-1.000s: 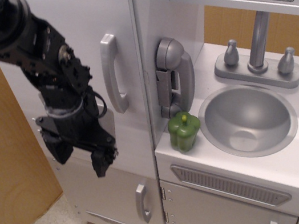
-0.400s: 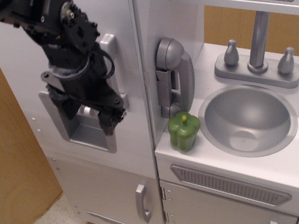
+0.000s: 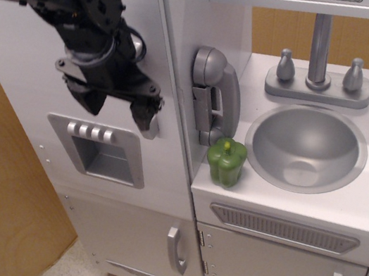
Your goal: Open fridge
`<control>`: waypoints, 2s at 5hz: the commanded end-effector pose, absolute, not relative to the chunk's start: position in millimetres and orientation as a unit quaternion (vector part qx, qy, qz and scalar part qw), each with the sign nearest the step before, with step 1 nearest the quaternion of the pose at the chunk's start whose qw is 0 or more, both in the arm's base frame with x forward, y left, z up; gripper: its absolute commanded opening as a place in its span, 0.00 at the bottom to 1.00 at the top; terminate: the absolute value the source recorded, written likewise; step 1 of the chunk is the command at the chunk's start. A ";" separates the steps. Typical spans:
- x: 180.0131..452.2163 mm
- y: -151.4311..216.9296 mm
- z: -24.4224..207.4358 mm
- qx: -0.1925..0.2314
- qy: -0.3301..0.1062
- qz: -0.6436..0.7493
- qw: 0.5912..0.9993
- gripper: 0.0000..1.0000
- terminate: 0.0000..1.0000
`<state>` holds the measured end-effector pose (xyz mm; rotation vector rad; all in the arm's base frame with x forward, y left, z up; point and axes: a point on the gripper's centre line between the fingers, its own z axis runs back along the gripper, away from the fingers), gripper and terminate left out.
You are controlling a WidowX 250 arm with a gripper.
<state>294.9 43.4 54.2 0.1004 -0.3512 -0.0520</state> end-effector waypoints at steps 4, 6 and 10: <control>339.0 63.6 71.4 0.042 -0.235 0.007 0.971 0.00 0.00; 302.0 73.0 80.2 0.025 -0.211 -0.019 0.977 0.00 0.00; 224.1 30.6 49.4 0.030 -0.093 -0.095 0.991 1.00 0.00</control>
